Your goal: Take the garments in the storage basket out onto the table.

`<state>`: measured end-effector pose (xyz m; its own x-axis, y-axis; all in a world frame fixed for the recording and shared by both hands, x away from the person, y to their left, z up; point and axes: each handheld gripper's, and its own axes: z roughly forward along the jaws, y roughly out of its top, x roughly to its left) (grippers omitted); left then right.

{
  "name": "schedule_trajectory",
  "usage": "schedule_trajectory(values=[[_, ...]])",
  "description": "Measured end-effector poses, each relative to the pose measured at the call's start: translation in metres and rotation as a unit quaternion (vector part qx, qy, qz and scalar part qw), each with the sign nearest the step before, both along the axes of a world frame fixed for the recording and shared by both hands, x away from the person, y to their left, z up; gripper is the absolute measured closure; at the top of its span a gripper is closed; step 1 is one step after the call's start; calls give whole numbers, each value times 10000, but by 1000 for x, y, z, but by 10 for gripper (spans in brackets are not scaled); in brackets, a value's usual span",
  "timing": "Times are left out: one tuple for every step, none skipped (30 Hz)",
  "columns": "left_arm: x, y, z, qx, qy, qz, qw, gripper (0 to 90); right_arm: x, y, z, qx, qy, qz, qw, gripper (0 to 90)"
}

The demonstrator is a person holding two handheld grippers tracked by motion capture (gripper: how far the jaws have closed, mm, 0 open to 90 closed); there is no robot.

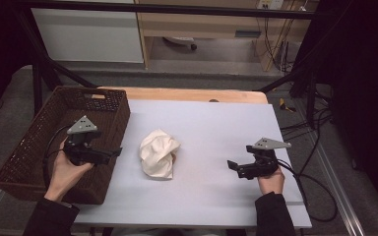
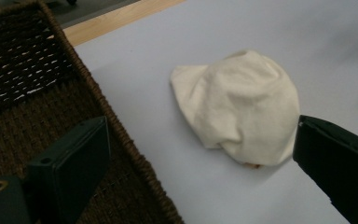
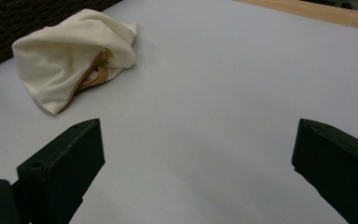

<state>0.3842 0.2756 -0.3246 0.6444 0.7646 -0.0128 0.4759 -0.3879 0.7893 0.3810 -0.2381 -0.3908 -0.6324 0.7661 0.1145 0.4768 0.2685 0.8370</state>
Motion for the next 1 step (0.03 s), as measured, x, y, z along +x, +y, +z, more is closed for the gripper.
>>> schedule_trajectory(values=[[0, 2, -1, -14, 15, -3, 10000, 39, 0, 0, 0, 6, 9, 0, 10000, 29]])
